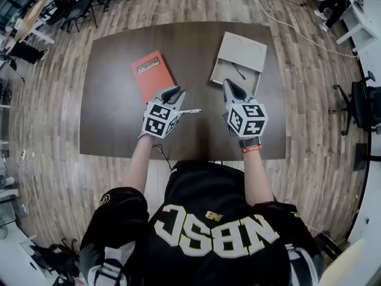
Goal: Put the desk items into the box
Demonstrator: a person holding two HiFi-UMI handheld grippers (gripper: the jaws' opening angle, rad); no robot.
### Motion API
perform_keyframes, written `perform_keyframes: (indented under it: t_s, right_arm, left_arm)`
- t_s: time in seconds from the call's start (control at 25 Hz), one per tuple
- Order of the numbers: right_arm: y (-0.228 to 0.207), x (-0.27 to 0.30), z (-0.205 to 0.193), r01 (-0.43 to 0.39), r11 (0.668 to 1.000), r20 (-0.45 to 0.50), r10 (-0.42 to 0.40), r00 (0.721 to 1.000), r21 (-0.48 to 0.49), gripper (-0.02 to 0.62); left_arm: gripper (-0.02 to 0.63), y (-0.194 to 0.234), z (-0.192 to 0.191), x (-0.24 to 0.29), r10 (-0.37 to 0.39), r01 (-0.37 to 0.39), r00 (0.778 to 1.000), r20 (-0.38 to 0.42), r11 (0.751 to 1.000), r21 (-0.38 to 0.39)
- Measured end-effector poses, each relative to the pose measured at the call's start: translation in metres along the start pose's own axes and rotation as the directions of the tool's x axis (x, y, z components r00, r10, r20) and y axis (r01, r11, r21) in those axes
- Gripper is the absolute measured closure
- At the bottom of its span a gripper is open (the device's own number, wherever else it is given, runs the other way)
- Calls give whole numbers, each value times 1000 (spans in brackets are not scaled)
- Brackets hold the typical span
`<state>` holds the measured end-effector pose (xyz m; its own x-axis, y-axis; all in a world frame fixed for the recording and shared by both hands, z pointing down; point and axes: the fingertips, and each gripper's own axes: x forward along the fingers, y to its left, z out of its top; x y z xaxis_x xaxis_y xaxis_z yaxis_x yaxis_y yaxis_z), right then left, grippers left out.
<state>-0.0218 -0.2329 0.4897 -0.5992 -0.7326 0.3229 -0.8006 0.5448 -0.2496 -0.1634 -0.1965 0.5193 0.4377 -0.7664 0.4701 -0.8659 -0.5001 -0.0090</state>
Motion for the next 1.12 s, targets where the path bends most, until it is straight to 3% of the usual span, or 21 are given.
perform_keyframes:
  t_s: [0.28,0.56,0.88,1.12]
  right_arm:
    - [-9,14,-13,6,1000,-44,-5,999,19,586]
    - [-7,24,-25,7,1000,-83,-5,997,26,586]
    - [-12,22,-35,24,999,-107,-21,994,26,586]
    - [-21,20,-46,52,998,-132,-47,990,36,586]
  left_arm:
    - [484,-7,-49,25,-152,178,973,-175,974,143]
    - [452,-30,-92,43,-302,389,900,-314,882,266]
    - [453,-50,-157,69,-356,520,809,-467,805,286]
    - [474,-54,-191,83,-353,561,762,-543,778,281]
